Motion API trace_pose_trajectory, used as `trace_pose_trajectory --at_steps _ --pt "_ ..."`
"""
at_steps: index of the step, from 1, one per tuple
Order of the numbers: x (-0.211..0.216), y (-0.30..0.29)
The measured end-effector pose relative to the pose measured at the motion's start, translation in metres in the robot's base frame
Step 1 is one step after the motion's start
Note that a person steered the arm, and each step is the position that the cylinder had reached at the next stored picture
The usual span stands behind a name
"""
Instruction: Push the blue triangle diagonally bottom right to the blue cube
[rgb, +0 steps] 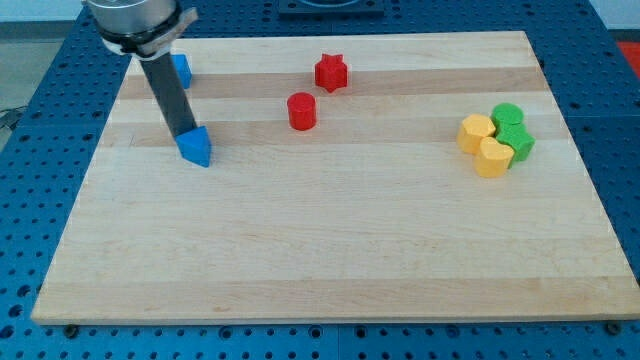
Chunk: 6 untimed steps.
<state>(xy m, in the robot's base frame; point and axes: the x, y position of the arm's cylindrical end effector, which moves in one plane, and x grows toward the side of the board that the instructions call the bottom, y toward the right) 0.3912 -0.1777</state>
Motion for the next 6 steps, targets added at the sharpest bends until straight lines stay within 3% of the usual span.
trace_pose_trajectory --at_steps 2,3,4,5,6 --pt "-0.011 0.017" --pt "-0.029 -0.016" --pt "-0.020 -0.065" --pt "0.014 -0.092" --pt "0.025 -0.087"
